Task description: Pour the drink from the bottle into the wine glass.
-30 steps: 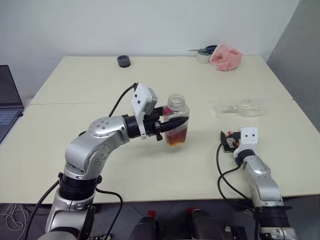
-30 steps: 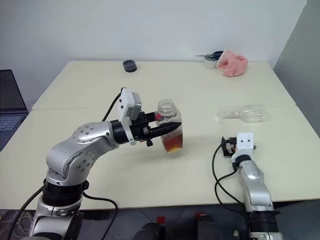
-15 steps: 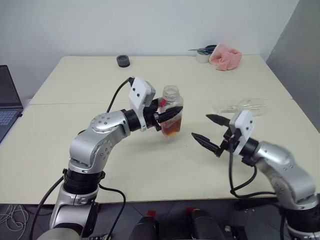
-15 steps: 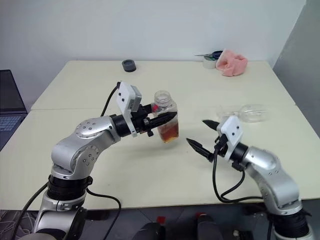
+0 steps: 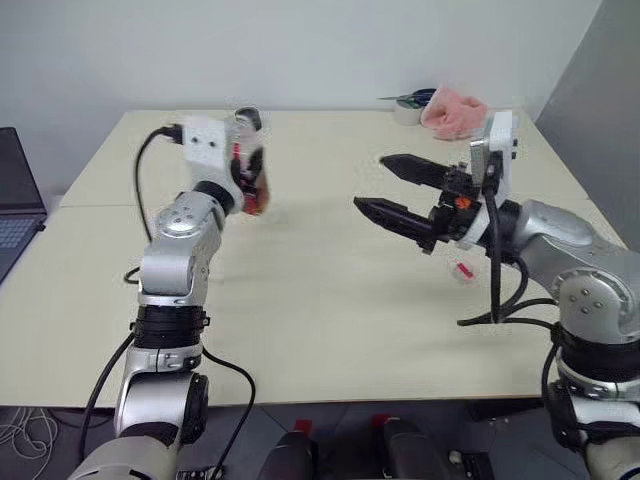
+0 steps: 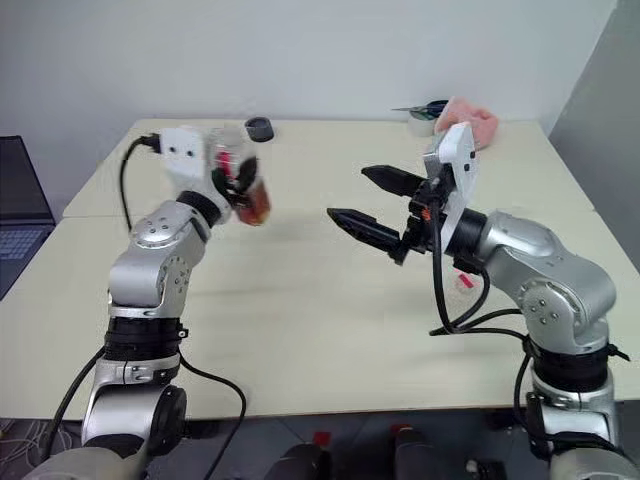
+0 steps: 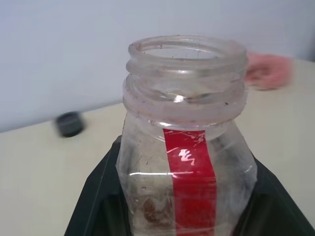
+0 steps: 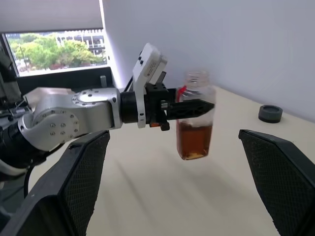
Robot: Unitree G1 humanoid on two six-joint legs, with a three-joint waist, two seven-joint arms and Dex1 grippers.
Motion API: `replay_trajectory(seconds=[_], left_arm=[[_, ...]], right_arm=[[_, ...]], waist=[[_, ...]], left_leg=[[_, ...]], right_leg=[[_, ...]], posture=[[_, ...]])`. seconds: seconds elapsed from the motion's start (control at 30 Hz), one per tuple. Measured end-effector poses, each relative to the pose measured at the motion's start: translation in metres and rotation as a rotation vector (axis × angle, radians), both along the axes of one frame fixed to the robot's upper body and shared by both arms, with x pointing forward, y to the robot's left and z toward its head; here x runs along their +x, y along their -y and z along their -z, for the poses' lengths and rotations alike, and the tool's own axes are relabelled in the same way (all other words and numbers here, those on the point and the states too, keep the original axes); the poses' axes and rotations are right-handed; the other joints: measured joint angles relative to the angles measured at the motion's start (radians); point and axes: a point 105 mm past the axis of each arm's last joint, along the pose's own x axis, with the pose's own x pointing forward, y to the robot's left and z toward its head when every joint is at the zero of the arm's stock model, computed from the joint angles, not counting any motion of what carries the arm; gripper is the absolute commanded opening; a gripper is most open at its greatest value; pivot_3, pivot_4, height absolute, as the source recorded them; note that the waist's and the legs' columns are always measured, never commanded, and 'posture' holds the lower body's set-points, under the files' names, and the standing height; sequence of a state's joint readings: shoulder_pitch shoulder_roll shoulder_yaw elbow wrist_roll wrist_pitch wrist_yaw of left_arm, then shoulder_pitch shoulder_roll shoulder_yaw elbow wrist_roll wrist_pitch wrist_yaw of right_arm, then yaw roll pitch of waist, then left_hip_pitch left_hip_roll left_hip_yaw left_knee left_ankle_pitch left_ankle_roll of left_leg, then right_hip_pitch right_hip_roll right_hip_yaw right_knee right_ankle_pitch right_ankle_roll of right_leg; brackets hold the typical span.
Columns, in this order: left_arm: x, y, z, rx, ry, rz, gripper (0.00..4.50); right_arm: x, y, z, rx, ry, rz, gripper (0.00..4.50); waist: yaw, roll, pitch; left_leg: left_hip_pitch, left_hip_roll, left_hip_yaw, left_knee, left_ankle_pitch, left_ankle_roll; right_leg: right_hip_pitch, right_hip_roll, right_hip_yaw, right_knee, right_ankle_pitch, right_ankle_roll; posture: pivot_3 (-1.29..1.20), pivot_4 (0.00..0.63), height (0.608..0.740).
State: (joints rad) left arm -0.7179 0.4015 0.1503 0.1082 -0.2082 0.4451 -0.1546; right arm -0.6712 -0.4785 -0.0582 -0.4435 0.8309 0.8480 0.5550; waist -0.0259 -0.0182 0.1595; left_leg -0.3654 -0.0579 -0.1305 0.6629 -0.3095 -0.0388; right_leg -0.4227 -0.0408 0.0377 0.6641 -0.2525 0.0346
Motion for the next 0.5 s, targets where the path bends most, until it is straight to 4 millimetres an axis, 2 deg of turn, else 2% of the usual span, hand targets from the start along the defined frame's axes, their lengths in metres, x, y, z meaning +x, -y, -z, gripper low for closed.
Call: replay_trajectory(seconds=[0.17,0.4,0.5], left_arm=[[0.003,-0.015,0.008,-0.087,0.009,-0.044,1.92],[0.007,-0.012,0.053,-0.176,-0.083,-0.002,1.92],[0.008,-0.012,0.062,-0.179,-0.099,0.009,1.92]], right_arm=[[0.004,-0.012,0.006,0.005,-0.024,-0.025,4.49],[0.002,-0.021,0.012,-0.003,-0.023,-0.047,4.49],[0.003,-0.022,0.012,0.002,-0.023,-0.039,4.49]], waist=[[0.003,0.0,0.0],[0.0,0.0,0.0],[-0.001,0.0,0.0]], left_leg=[[-0.001,-0.002,0.0,0.0,0.0,0.0],[-0.001,-0.002,0.0,0.0,0.0,0.0],[-0.001,-0.002,0.0,0.0,0.0,0.0]], right_leg=[[0.0,-0.002,-0.001,-0.001,0.0,0.0],[-0.001,-0.002,-0.001,0.0,0.0,0.0],[-0.001,-0.002,-0.001,0.0,0.0,0.0]], posture=[[0.0,0.15,0.74],[0.0,0.15,0.74],[0.0,0.15,0.74]])
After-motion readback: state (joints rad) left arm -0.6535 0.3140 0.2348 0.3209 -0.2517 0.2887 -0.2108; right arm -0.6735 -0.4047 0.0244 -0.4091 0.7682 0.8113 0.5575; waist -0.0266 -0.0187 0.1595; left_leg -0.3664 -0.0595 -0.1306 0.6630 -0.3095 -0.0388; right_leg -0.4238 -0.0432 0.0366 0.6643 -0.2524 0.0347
